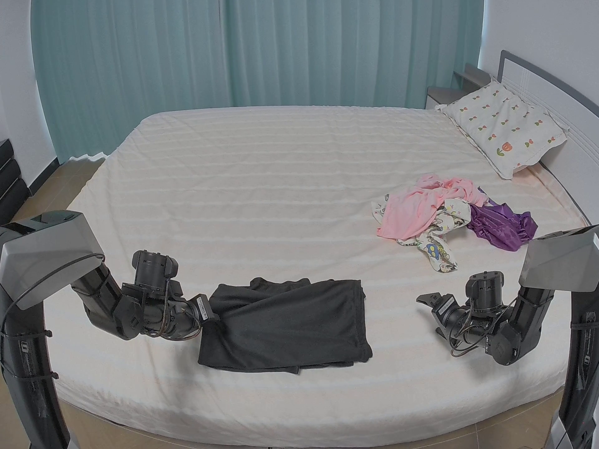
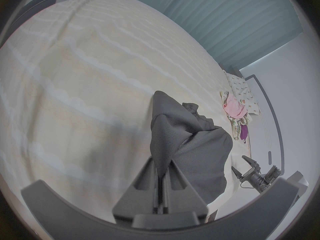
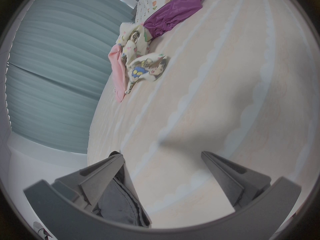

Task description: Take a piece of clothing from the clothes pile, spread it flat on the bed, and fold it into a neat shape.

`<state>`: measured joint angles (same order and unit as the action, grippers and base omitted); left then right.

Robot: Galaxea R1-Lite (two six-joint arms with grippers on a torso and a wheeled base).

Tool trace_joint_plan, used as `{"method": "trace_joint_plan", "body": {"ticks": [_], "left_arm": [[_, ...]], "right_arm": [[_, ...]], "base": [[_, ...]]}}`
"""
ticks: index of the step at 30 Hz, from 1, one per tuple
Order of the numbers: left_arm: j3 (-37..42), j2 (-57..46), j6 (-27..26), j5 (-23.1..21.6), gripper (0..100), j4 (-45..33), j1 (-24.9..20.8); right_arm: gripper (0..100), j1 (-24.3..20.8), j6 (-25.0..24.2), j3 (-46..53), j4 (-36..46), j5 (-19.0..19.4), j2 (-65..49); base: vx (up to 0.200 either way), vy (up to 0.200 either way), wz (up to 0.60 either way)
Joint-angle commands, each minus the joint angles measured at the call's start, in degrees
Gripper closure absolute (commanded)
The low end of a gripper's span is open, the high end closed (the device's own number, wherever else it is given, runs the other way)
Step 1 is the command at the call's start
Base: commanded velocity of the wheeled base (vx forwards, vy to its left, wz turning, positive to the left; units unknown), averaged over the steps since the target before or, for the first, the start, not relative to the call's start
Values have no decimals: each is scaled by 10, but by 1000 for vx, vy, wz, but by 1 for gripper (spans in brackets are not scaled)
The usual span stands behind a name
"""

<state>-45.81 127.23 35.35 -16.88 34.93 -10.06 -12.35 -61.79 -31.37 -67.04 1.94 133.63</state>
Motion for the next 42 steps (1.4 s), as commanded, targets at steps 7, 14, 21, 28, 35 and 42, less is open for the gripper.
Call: {"method": "trace_joint_plan", "body": {"ticks": [7,14,21,28,35,42], "left_arm": [[12,-7,0,0,100,1,14],[15,-7,0,0,100,2,26],[20,-6,1,-1,100,3,33],[27,-1,1,-2,100,6,31],[39,-4,2,-5,0,7,32],[64,-23,7,-8,0,7,45]], "right_arm": [[0,0,0,0,0,0,0],[0,0,0,0,0,0,0],[0,0,0,0,0,0,0],[0,0,0,0,0,0,0],[0,0,0,0,0,0,0],[0,0,-1,0,0,1,0]], "base": [[0,200,0],[0,200,0],[0,200,0],[0,29,0],[0,0,0],[0,0,0]]}}
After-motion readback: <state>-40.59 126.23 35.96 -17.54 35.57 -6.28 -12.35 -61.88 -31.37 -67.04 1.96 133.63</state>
